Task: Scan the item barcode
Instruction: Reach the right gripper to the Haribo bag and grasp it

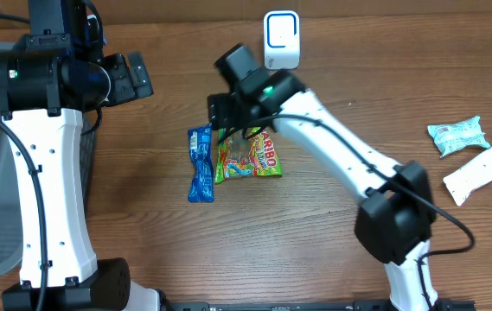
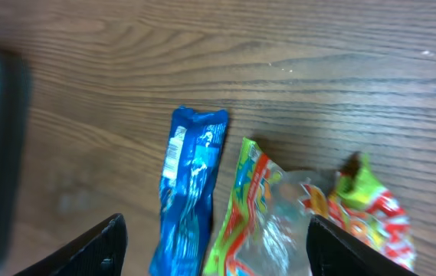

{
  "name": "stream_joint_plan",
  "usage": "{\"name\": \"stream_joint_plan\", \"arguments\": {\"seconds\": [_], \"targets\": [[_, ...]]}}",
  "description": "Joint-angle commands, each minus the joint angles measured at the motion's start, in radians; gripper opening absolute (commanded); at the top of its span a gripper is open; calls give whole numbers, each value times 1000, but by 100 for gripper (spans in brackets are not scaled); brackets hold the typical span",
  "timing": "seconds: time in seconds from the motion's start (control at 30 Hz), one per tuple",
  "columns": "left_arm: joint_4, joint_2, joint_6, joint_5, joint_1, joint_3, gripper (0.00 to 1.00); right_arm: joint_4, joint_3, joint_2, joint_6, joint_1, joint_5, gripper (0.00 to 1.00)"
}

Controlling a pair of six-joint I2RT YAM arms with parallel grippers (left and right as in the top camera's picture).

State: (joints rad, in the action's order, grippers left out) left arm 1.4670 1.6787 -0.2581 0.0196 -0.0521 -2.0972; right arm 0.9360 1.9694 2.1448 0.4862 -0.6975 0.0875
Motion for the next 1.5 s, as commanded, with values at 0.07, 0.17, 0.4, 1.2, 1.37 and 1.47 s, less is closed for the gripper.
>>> {"name": "stream_joint_plan", "arguments": {"seconds": [0.07, 0.17, 0.4, 1.2, 1.37, 1.47], "targets": [[-2, -3, 11, 6, 7, -18, 100, -1, 18, 96, 42, -32, -133, 75], [-2, -3, 11, 6, 6, -18, 100, -6, 18, 134, 34, -51, -135, 75], [-2, -3, 11, 6, 6, -19, 100, 12, 18, 188, 40, -108, -230, 70], [-2, -3, 11, 6, 7, -18, 100, 387, 383, 266, -120, -128, -348, 72], [-1, -3, 11, 6, 6, -19, 100, 471, 428, 270, -35, -141, -309, 72], [-1, -3, 11, 6, 6, -19, 100, 473, 385, 273, 22, -155, -299, 72]]}}
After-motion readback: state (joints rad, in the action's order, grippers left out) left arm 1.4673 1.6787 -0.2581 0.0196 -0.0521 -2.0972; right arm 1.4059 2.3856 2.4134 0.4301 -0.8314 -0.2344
